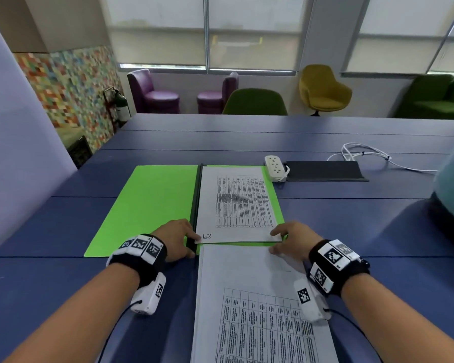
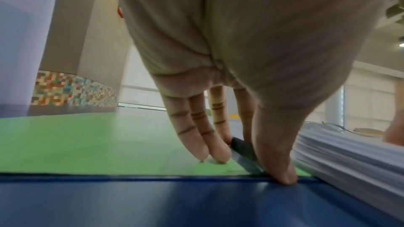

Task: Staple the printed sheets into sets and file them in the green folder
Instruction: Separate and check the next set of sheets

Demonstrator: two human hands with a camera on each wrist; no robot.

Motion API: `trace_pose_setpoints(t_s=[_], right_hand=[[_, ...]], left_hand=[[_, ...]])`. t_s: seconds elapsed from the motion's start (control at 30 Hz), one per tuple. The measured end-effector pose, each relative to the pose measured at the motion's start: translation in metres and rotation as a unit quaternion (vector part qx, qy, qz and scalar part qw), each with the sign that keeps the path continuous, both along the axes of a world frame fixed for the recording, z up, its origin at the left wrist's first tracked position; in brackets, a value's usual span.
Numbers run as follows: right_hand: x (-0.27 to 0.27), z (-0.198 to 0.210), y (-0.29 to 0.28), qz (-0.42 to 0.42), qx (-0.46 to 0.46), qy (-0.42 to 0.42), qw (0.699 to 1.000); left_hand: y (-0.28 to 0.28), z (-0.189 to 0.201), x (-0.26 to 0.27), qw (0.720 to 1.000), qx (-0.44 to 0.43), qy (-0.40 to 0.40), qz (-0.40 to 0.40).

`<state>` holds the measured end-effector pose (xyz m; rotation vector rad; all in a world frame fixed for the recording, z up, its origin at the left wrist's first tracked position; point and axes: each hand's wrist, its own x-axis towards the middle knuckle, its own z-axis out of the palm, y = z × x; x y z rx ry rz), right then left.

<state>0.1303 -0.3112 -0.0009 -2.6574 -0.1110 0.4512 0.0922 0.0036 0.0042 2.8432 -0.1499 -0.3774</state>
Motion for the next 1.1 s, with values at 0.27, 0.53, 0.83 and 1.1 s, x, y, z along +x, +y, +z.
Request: trace_pose_setpoints(t_s=[0.27, 0.53, 0.83, 1.1], right_hand=[[-0.008, 0.0, -0.003, -0.003, -0.001, -0.002, 1.0], [-0.013, 0.007, -0.005, 0.016, -0.006, -0.005, 1.0], [-0.013, 0.006, -0.005, 0.015, 0.001, -0.009, 1.0], [-0.013, 0.004, -0.004, 0.012, 0.005, -0.012, 1.0]], left_hand=[[-0.009, 0.004, -0.011, 0.992, 0.103, -0.02, -0.063], [-0.005, 0.014, -0.011, 0.993, 0.088, -0.04, -0.072], [0.007, 0.01, -0.009, 0.995, 0.082, -0.043, -0.021], [0.012, 0.007, -0.014, 0.998, 0.058, -0.033, 0.004]])
